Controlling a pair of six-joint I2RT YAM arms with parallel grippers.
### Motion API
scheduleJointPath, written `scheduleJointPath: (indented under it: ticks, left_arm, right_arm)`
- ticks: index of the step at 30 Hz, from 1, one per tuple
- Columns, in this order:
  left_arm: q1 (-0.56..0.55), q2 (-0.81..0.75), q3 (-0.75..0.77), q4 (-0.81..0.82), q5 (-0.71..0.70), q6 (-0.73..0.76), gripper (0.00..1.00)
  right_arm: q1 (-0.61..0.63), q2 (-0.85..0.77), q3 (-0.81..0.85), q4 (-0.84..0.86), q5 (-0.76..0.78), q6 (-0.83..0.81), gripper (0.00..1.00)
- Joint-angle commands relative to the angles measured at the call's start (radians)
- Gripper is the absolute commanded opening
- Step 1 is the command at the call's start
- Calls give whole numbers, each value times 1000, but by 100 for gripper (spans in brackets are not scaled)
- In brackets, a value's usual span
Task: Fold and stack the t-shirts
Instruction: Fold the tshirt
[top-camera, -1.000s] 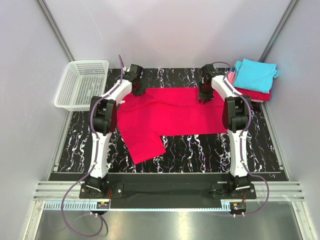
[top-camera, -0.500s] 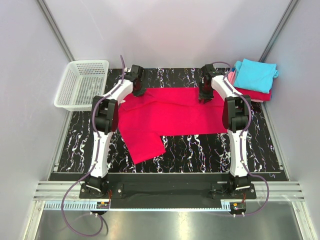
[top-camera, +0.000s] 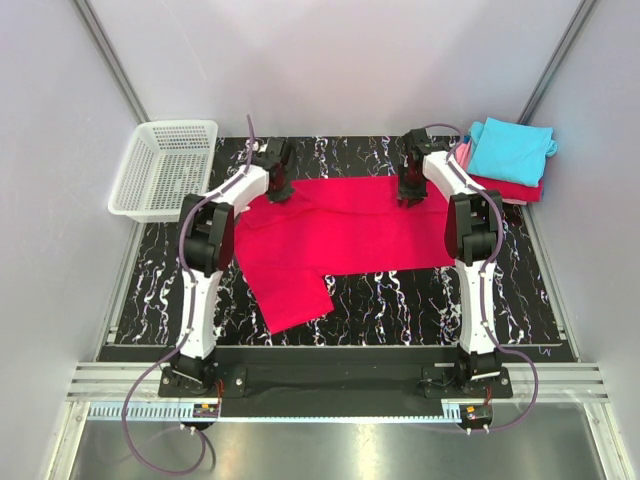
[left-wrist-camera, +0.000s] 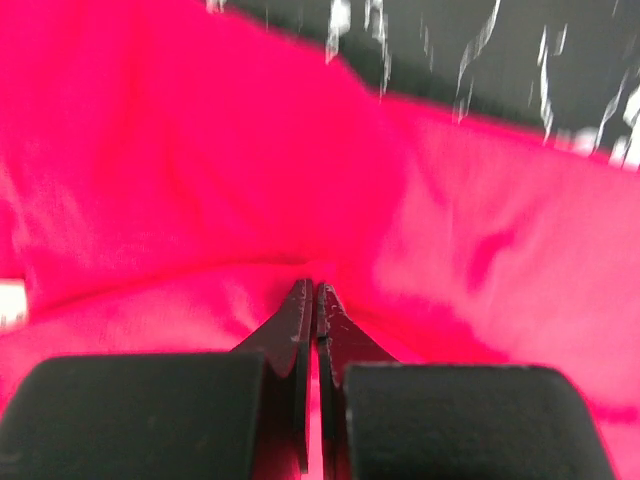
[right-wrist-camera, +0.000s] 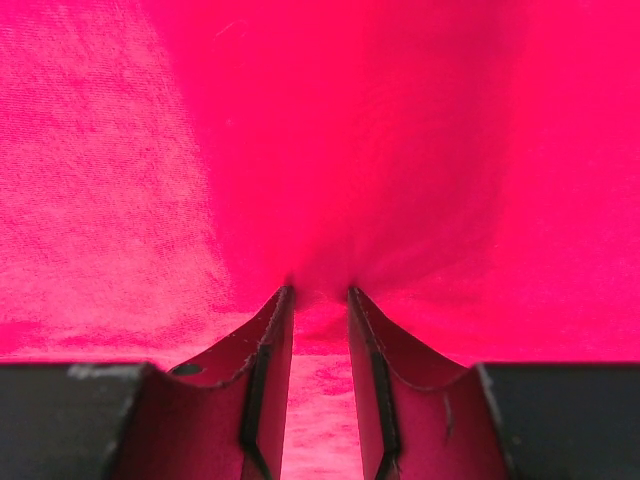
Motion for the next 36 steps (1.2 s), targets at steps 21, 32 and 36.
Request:
scheduleJointPath:
  ticks: [21, 32, 36]
  left_arm:
    - [-143, -421, -533, -46, -162, -125, 22]
    - [-241, -542, -570, -38, -23, -72, 16]
    - [-240, -561, -559, -41, -88, -49, 4]
  right_arm:
    - [9, -70, -49, -14, 34, 2, 35]
    - [11, -110, -73, -17, 38, 40, 34]
    - [15, -145, -92, -17, -2, 62, 33]
